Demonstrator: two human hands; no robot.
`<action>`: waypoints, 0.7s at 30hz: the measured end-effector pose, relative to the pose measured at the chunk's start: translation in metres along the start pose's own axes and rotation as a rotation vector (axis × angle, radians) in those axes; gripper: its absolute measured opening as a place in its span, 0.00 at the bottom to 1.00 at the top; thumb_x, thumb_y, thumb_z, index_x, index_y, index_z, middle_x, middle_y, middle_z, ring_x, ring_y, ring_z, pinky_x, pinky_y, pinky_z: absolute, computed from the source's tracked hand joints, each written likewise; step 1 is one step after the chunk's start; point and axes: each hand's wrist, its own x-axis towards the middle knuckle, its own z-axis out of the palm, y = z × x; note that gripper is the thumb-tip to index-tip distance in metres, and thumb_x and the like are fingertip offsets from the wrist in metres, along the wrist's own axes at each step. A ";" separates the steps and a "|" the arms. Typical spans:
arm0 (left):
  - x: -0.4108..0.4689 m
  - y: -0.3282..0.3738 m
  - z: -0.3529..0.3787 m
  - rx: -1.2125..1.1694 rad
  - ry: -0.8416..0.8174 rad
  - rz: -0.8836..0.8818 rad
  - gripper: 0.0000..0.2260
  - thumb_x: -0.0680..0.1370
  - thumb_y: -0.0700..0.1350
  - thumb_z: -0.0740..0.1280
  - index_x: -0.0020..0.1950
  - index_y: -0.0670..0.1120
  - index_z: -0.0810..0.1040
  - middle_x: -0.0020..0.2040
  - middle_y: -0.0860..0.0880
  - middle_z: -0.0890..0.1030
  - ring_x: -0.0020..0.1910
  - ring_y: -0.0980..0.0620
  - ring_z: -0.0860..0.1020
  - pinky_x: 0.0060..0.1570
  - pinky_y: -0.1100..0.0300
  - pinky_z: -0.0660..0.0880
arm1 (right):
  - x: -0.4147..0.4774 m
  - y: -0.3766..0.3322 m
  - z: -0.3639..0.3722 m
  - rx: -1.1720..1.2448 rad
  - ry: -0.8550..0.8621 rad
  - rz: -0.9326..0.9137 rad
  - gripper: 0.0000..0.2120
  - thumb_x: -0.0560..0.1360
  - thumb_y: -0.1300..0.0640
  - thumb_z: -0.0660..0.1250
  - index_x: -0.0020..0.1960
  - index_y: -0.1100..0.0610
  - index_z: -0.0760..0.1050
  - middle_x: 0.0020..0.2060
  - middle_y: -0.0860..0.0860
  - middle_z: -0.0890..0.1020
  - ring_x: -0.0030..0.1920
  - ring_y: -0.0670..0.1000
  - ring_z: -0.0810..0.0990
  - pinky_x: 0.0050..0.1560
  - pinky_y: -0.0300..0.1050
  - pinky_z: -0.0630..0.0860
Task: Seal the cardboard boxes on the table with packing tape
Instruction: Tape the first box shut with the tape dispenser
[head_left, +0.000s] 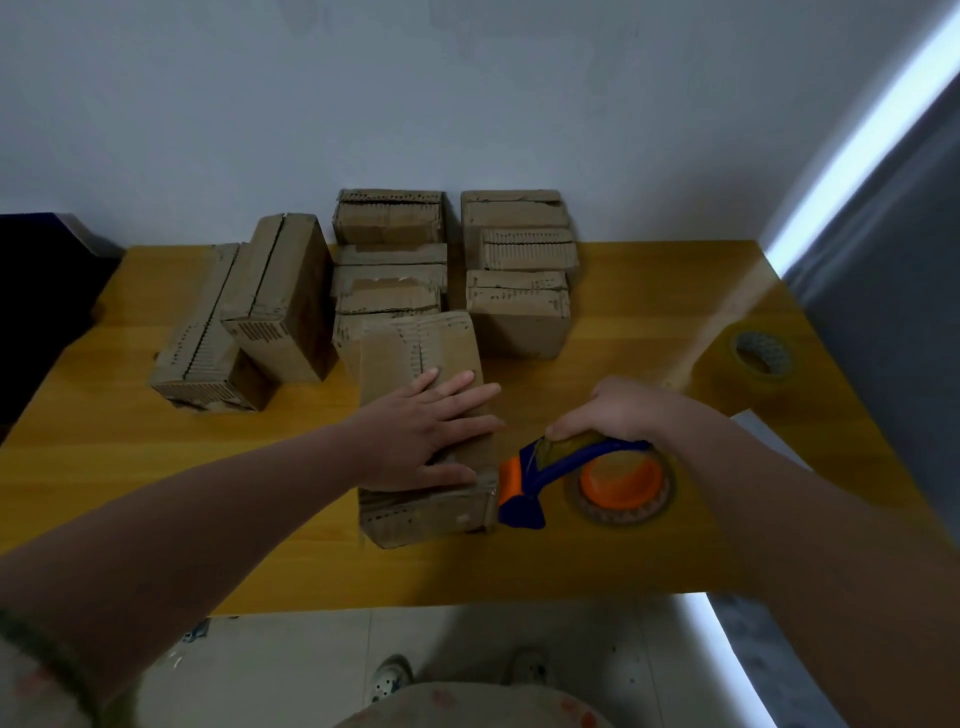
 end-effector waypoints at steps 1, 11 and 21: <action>0.000 0.000 0.000 0.003 -0.002 0.001 0.30 0.76 0.68 0.44 0.77 0.60 0.43 0.74 0.56 0.33 0.73 0.51 0.31 0.71 0.51 0.31 | -0.001 0.001 0.001 0.017 -0.002 0.013 0.23 0.67 0.38 0.73 0.39 0.57 0.73 0.34 0.53 0.75 0.34 0.51 0.73 0.38 0.44 0.68; -0.003 0.004 -0.006 0.064 -0.034 -0.015 0.28 0.77 0.67 0.41 0.73 0.62 0.34 0.74 0.53 0.30 0.73 0.51 0.31 0.70 0.52 0.30 | -0.019 -0.008 0.002 -0.039 0.020 0.038 0.22 0.71 0.38 0.70 0.38 0.57 0.72 0.34 0.52 0.74 0.36 0.50 0.73 0.36 0.42 0.67; -0.008 0.016 -0.014 -0.045 -0.083 -0.081 0.29 0.78 0.64 0.45 0.76 0.61 0.38 0.73 0.54 0.29 0.72 0.53 0.30 0.68 0.55 0.32 | -0.033 -0.011 0.007 -0.060 0.035 0.064 0.26 0.75 0.39 0.67 0.59 0.61 0.75 0.52 0.56 0.78 0.55 0.55 0.77 0.55 0.46 0.73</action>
